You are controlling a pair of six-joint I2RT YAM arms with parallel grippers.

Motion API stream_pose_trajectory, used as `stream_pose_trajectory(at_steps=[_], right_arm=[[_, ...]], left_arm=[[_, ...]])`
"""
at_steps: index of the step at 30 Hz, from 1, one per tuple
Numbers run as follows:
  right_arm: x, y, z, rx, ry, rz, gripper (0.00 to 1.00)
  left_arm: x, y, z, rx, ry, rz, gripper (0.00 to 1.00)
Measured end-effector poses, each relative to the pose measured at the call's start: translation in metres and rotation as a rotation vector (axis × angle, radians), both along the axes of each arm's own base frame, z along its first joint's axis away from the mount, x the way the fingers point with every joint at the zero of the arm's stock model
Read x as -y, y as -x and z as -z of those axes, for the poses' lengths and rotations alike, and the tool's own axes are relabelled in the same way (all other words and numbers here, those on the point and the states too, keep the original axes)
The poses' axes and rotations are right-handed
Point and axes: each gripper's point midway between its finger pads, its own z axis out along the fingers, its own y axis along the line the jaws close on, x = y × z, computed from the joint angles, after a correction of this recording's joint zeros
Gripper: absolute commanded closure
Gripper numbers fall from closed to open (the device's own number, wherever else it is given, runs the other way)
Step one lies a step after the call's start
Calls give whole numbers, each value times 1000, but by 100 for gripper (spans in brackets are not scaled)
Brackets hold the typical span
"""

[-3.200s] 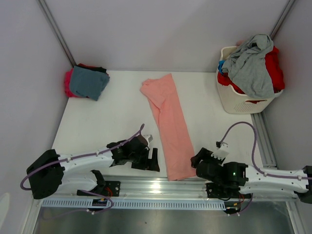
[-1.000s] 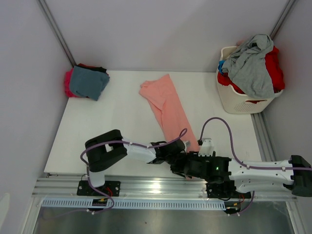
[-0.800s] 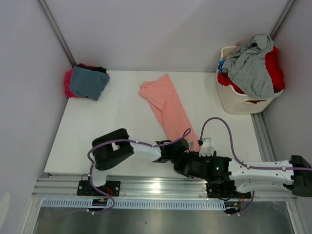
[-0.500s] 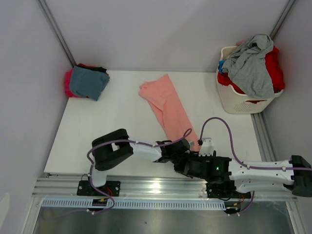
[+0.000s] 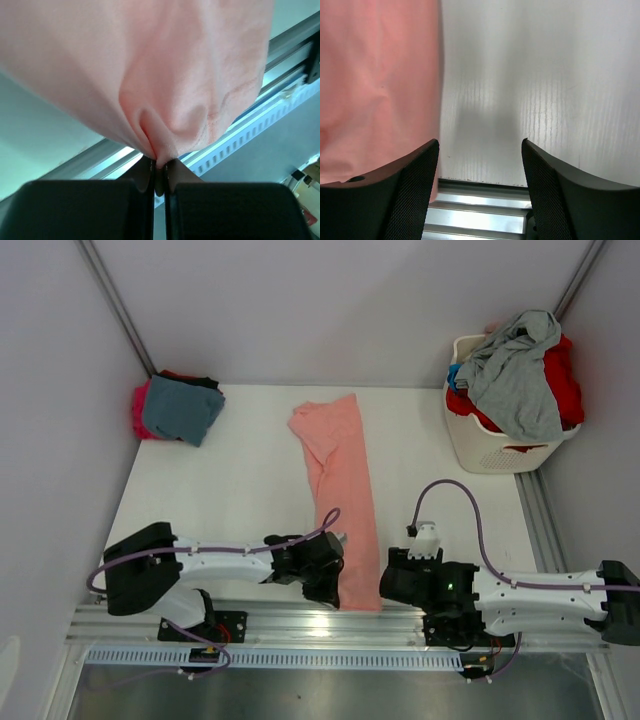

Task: Fold and stack the t-shirts
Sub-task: Grab the bottom of the folded rectangular tshirt with both arms

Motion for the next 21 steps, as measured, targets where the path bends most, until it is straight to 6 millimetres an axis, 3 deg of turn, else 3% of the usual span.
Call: stream_pose_trajectory(at_steps=[7,11,18,21], right_arm=[[-12,11,21,-69,-38,-63,28],[-27,20,24,-102,-124,-125,28],[-46,26,1,-79,-390,-211,30],[-48,30,4,-82,-456,-238,33]], left_arm=[[-35,10,9,-19,-66,-42,99],[-37,10,9,-18,-68,-47,99],[-36,10,8,-22,-65,-50,99],[-35,10,7,-23,-59,-49,99]])
